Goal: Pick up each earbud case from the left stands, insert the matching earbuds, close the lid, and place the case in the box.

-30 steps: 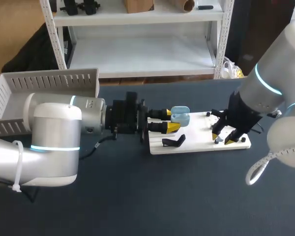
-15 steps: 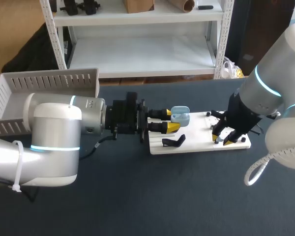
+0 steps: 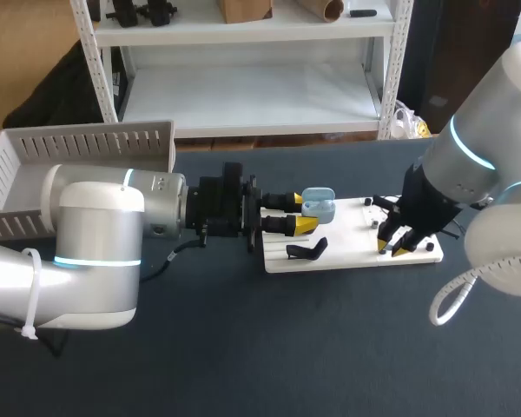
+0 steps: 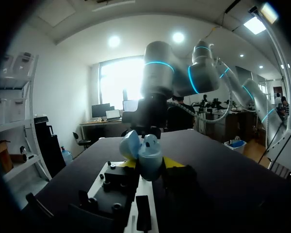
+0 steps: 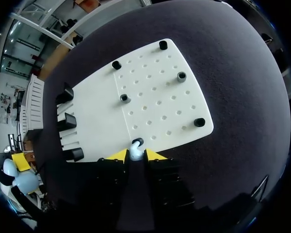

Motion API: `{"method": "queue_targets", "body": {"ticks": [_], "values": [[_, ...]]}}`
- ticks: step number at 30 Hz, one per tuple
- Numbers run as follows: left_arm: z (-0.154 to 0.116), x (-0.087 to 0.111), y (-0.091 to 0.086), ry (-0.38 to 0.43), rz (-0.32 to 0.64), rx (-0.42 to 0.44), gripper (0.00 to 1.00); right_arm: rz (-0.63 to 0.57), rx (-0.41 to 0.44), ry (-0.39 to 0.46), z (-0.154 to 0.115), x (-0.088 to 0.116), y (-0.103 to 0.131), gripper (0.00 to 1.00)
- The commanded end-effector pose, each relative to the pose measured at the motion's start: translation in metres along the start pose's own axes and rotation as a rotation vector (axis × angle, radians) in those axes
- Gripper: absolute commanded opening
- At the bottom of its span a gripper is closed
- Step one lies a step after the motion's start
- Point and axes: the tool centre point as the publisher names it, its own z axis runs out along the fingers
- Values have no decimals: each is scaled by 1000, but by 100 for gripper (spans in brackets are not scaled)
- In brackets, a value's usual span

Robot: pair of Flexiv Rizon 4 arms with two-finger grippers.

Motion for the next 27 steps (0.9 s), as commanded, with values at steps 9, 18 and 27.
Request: {"method": "queue_targets", "body": {"ticks": [9, 18, 27], "values": [[0, 0, -1, -2, 2, -5, 0, -9, 2, 5, -9, -1, 1, 0], [0, 0, -1, -2, 2, -5, 0, -10, -27, -10, -39, 3, -1, 0], [0, 0, -1, -2, 2, -5, 0, -61, -49, -43, -95, 0, 11, 0]]}}
